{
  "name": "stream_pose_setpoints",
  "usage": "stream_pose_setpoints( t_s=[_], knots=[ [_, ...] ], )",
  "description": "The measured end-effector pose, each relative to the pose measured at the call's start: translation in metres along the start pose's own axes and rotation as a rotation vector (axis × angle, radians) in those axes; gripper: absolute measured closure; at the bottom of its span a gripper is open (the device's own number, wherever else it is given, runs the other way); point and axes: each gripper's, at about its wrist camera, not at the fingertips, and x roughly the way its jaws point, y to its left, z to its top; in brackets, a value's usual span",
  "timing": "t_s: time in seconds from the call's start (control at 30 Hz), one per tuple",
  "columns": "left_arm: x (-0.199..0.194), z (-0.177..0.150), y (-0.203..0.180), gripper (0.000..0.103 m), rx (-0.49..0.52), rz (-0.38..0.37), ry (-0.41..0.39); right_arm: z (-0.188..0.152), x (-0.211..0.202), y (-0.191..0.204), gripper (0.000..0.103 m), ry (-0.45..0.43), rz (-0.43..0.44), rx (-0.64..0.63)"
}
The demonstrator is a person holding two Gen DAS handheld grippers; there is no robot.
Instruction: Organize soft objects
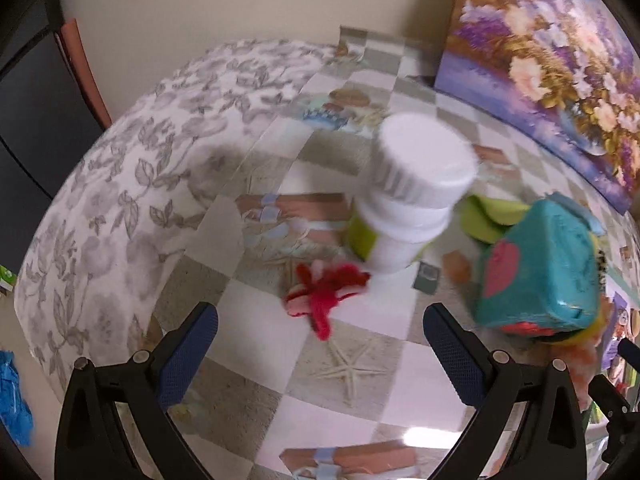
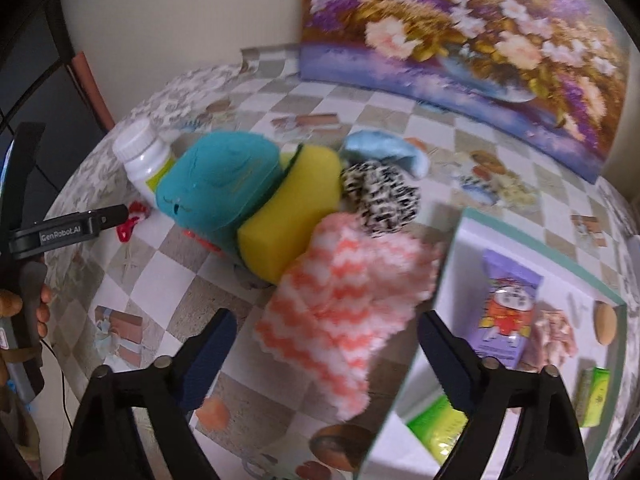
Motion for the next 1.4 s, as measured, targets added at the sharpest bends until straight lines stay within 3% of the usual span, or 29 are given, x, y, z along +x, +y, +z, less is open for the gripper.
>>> stream_pose_setpoints(
  t_s=[0.13,0.23,0.33,0.53,0.7,0.97,1.4],
  knots=[
    [0.015,0.001,0.001,0.003,-0.004,-0.004,0.028,0.000,0.014,0.005,0.023,0.037,0.014,-0.007],
    [0.024,0.003,0.002,0.020,-0.010,-0.023,0.045,-0.003,0.021,0.006,0.038,0.062,0.016,-0.013],
    [0.031,0.004,0.002,0.029,-0.015,-0.039,0.066,-0.004,0.024,0.005,0.052,0.074,0.019,-0.017],
    [0.034,0.005,0.003,0.067,-0.023,-0.029,0.075,-0.006,0.024,0.007,0.079,0.077,0.046,-0.027],
    [0.033,0.003,0.005,0.074,-0.028,-0.018,0.078,-0.006,0.021,0.007,0.086,0.062,0.039,-0.025],
    [0.012,-0.003,0.001,0.075,-0.042,-0.017,0.055,-0.005,0.016,0.005,0.094,0.049,0.044,-0.019],
    [-0.055,-0.004,-0.026,0.075,-0.029,-0.032,-0.036,-0.003,-0.028,-0.002,0.095,-0.057,0.098,0.015]
  ],
)
